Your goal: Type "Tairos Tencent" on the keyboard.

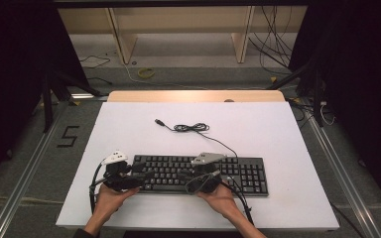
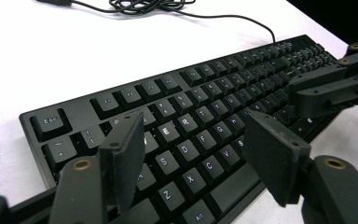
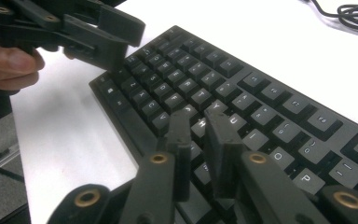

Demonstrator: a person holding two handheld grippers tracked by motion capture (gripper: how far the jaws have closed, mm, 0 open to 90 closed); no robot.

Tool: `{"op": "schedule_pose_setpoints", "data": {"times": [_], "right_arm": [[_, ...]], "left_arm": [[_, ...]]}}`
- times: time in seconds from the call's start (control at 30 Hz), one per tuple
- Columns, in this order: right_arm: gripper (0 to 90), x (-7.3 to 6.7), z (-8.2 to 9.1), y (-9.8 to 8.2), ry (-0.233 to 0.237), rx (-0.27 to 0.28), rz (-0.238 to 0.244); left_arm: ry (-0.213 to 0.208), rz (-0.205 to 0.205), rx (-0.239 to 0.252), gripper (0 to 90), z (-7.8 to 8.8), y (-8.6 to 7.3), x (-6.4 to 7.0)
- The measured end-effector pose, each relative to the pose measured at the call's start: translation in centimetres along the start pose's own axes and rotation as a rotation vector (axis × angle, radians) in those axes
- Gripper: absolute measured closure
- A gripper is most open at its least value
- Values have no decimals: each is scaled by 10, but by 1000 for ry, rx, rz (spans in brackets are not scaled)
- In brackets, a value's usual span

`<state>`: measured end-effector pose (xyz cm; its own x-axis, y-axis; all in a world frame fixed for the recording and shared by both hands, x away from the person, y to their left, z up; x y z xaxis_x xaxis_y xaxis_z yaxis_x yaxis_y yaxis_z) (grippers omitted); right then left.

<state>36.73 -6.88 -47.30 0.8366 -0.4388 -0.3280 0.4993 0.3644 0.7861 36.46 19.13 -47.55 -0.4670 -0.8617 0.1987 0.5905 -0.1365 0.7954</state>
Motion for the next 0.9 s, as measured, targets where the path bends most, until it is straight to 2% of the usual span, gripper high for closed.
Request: {"op": "schedule_pose_setpoints", "data": {"times": [0.23, 0.43, 0.9], "right_arm": [[866, 1, -5, 1, -1, -12, 3], [899, -1, -14, 0, 0, -44, 9], [900, 3, -24, -2, -9, -79, 12]], "left_arm": [[-10, 3, 26, 365, 6, -3, 1], [-19, 2, 45, 358, 10, -6, 2], [-39, -6, 64, 331, 18, -11, 7]]}}
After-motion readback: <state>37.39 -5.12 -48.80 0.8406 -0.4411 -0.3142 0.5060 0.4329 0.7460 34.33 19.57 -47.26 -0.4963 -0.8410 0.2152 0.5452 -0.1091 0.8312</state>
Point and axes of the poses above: each handheld gripper's, and its own axes: z roughly backward along the jaws, y roughly out of its top, x roughly to its right, the point moved 2 cm from there along -z, roughly forward along the jaws, and after that the axes turned 12 degrees about y, right-handed, at the moved point
